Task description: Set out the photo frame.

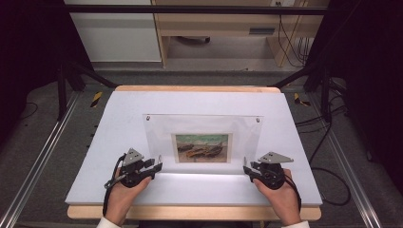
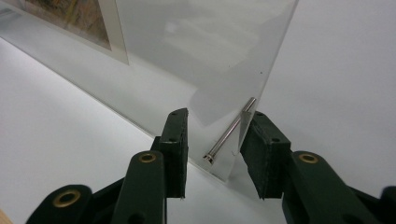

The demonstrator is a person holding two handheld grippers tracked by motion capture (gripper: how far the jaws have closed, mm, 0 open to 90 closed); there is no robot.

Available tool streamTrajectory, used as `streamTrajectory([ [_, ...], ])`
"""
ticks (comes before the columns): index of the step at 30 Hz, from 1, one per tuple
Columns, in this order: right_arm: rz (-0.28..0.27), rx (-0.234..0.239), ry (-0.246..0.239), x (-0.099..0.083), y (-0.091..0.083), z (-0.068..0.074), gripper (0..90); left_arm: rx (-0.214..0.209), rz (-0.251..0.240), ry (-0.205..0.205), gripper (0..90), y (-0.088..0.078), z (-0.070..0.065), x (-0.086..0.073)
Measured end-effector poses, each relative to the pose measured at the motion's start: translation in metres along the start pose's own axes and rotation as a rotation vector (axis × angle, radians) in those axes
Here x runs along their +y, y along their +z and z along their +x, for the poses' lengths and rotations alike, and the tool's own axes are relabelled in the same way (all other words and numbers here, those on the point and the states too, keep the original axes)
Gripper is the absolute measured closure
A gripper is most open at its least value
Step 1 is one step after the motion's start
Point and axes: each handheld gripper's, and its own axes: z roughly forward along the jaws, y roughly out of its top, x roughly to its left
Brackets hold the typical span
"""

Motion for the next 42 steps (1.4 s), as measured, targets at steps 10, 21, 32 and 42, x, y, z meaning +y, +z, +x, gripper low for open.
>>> streamTrajectory([
  [10, -0.002, 0.001, -0.002, -0.0005, 0.0002, -0.0005, 62.2, 0.002, -0.001, 0.002, 58.6, 0.0, -0.0006, -0.0002],
  [21, -0.005, -0.003, -0.003, -0.0008, 0.0008, 0.0003, 61.3, 0.003, -0.002, 0.002, 58.4, 0.0001, -0.0009, -0.0003],
  [32, -0.007, -0.001, -0.005, -0.0008, 0.001, -0.0001, 61.0, 0.005, -0.003, 0.01, 58.4, 0.0003, -0.001, -0.0002],
  [42, -0.034, -0.003, -0.001, 0.001, 0.002, 0.0036, 43.8, 0.023, -0.033, 0.037, 45.1, 0.0012, -0.003, 0.0013],
])
